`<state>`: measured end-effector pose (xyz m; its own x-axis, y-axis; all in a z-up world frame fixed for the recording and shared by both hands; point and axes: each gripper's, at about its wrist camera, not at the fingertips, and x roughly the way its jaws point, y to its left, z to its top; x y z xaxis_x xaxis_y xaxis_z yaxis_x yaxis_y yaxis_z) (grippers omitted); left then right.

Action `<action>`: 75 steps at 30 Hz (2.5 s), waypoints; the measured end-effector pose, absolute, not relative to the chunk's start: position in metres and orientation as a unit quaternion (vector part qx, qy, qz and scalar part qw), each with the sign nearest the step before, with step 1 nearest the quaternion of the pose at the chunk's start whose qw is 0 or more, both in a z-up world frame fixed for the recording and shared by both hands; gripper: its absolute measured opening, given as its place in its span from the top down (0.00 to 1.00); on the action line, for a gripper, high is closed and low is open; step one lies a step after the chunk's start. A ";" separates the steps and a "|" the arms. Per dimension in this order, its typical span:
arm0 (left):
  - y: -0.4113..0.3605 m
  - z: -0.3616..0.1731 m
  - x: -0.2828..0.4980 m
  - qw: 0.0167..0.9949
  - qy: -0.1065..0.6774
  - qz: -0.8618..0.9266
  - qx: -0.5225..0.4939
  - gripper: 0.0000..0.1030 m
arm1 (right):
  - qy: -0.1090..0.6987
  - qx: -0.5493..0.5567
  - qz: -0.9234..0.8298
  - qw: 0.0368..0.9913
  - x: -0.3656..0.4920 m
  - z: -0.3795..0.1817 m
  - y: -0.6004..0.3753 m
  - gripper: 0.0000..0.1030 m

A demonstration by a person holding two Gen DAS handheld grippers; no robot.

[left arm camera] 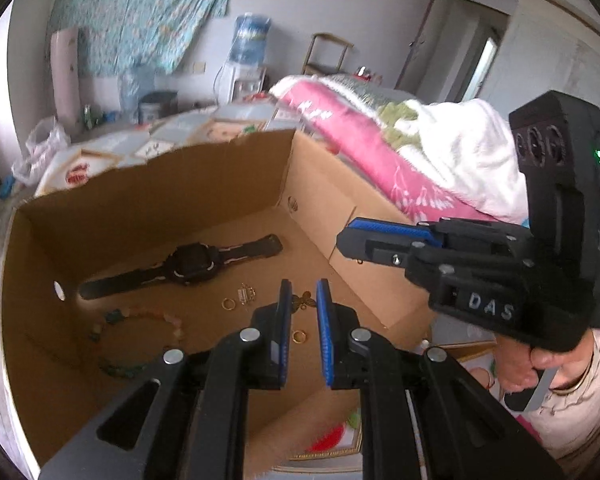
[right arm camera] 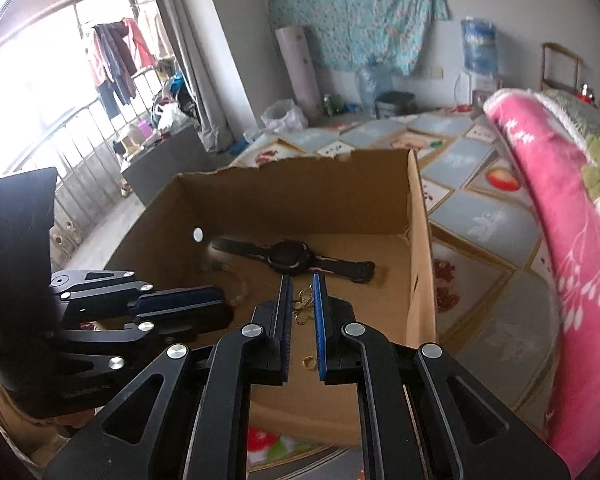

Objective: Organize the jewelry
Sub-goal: 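Open the right gripper over the box to drop the gold charm, then move both grippers from the box back over the table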

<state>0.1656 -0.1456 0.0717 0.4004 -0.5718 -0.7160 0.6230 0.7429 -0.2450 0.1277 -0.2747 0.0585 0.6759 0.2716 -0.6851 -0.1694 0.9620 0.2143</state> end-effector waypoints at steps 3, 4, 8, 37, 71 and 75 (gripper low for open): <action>-0.150 0.065 0.175 0.829 0.435 -0.350 0.024 0.88 | 0.389 0.065 0.123 0.910 0.131 0.057 -0.274 0.92; -0.150 0.062 0.178 0.828 0.441 -0.346 0.023 0.88 | 0.391 0.066 0.121 0.910 0.132 0.056 -0.274 0.92; -0.150 0.058 0.184 0.824 0.454 -0.339 0.018 0.88 | 0.390 0.077 0.118 0.910 0.134 0.055 -0.279 0.91; -0.050 0.132 0.085 0.889 0.289 -0.355 0.002 0.71 | 0.293 0.126 0.081 0.944 0.040 0.100 -0.305 0.59; -0.087 0.004 0.062 0.862 0.377 -0.328 0.086 0.68 | 0.442 0.081 0.092 0.889 0.025 -0.017 -0.236 0.68; -0.093 -0.002 0.074 0.857 0.392 -0.326 0.071 0.68 | 0.448 0.093 0.090 0.885 0.028 -0.021 -0.242 0.68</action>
<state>0.0742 -0.0929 -0.0019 0.4798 -0.5027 -0.7191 0.6146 0.7775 -0.1333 0.0285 -0.2420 -0.0214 0.5828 0.2425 -0.7756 -0.0765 0.9666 0.2448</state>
